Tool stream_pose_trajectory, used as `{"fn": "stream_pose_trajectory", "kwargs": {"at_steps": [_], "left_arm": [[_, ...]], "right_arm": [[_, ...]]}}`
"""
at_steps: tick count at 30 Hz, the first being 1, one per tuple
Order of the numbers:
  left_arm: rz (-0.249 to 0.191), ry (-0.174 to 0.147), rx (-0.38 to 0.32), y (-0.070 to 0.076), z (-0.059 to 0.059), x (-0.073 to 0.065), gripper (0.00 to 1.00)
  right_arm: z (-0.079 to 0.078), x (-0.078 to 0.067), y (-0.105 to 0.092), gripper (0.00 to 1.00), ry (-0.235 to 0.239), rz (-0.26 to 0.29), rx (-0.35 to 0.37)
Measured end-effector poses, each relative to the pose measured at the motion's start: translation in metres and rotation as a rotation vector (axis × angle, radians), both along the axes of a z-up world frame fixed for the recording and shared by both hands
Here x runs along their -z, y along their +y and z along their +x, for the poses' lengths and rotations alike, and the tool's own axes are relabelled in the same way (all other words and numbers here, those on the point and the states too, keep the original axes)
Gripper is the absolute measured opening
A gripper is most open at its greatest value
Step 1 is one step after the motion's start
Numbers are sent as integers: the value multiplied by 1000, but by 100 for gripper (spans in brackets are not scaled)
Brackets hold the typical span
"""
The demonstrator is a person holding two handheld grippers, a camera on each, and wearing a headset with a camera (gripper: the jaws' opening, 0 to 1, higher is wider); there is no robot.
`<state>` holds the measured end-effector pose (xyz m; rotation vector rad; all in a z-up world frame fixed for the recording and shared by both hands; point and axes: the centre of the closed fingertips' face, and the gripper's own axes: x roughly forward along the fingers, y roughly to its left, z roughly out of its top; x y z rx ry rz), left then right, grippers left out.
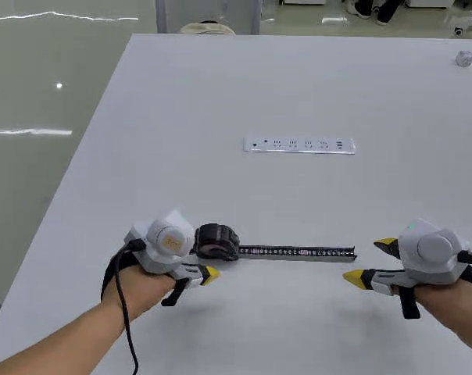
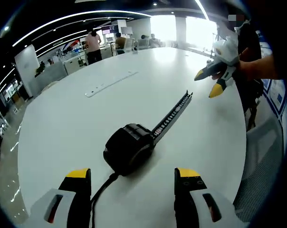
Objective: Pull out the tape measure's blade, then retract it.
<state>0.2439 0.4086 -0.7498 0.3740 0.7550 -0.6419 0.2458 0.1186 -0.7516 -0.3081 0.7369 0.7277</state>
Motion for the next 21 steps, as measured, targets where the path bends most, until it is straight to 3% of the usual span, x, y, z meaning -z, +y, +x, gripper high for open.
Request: {"fn": "stream_pose_trajectory", "kwargs": {"at_steps": [11, 21], "left_arm": [[-49, -6, -112, 2, -15, -12, 77], [-90, 7, -180, 2, -40, -19, 79]], "right_arm": [[-14, -10, 4, 64, -22, 49, 94], [-33, -20, 3, 67, -42, 73, 142]]}}
